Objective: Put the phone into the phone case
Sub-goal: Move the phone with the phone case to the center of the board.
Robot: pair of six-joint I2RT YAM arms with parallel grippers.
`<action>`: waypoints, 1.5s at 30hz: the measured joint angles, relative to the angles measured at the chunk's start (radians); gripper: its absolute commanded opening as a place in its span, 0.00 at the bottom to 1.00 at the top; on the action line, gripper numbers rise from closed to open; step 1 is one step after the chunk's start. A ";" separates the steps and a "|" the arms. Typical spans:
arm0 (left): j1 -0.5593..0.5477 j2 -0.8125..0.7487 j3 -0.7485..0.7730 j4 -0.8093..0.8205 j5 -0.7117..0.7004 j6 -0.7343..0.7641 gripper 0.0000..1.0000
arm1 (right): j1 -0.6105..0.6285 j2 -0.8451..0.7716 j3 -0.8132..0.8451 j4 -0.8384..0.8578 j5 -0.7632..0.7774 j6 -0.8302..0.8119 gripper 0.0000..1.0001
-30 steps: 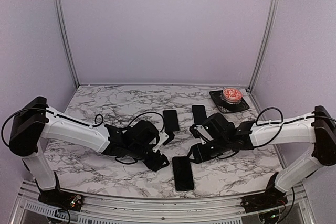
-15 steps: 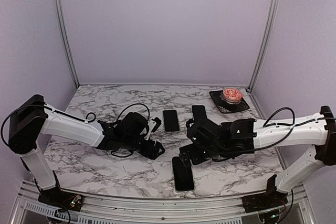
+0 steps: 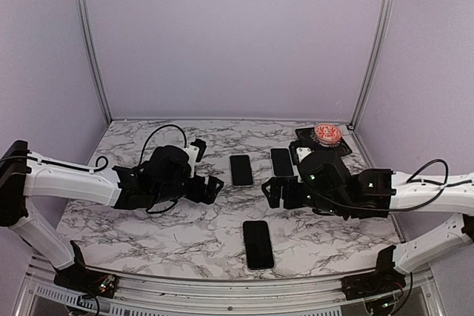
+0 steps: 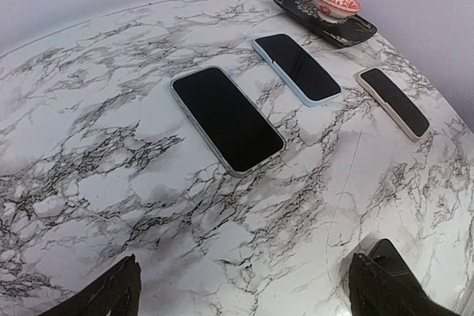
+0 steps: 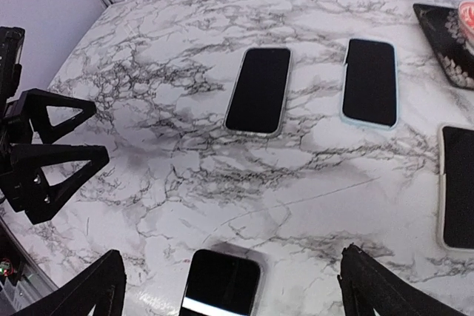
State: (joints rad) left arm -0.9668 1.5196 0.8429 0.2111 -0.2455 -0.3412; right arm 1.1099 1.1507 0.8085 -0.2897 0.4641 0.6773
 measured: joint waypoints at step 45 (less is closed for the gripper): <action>-0.092 0.302 0.072 -0.002 0.408 -0.047 0.33 | 0.175 0.573 0.241 -0.345 -0.277 0.278 0.75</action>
State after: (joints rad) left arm -1.0592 1.8217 0.9150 0.2089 0.1627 -0.3878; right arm 1.2846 1.7237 1.0496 -0.6346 0.1867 0.9554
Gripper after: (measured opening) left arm 0.386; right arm 0.762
